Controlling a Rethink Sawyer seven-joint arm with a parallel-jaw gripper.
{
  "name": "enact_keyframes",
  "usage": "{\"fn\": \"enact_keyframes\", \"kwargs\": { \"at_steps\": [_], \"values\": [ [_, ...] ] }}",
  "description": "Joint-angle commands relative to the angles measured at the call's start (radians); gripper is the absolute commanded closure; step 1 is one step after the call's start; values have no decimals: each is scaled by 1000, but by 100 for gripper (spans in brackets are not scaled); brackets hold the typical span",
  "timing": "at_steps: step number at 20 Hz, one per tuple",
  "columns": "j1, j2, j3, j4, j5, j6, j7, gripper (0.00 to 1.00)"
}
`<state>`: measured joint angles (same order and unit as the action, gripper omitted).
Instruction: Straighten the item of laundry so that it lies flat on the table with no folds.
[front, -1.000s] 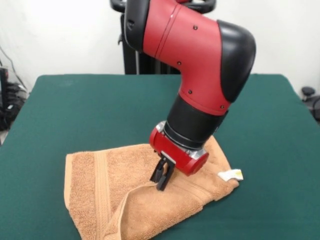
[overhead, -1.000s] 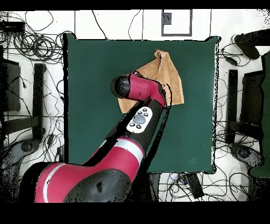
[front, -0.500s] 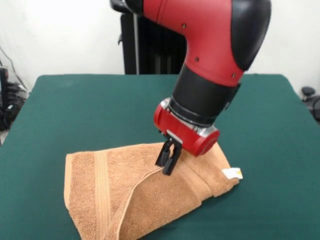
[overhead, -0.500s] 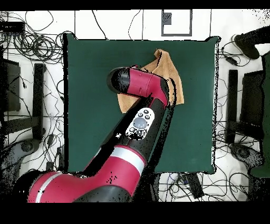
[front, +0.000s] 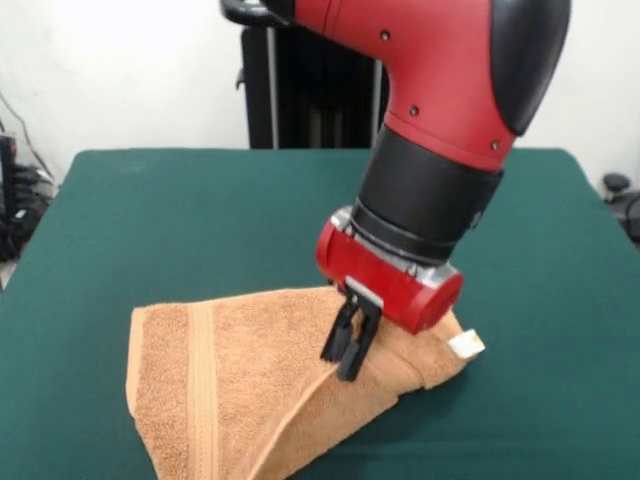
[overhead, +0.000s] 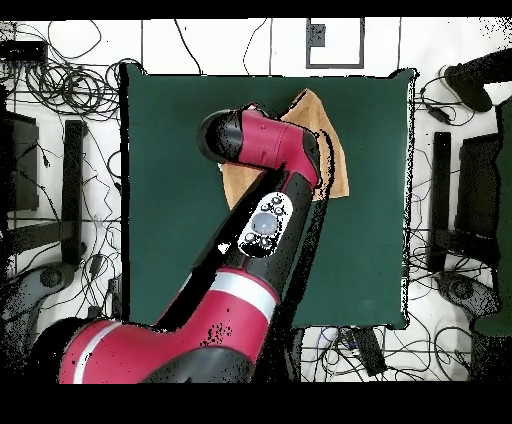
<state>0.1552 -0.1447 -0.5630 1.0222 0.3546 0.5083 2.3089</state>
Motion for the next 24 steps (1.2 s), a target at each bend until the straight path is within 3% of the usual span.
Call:
{"fn": "enact_keyframes", "kwargs": {
  "at_steps": [1,6,14,20,24],
  "values": [
    [-27,172,106,-129,40,-127,179,100],
    [-45,260,88,-232,69,-161,195,100],
    [-76,357,58,-376,114,-108,198,100],
    [-72,413,-18,-458,156,-70,249,100],
    [-61,459,-122,-537,201,17,314,100]
  ]
}}
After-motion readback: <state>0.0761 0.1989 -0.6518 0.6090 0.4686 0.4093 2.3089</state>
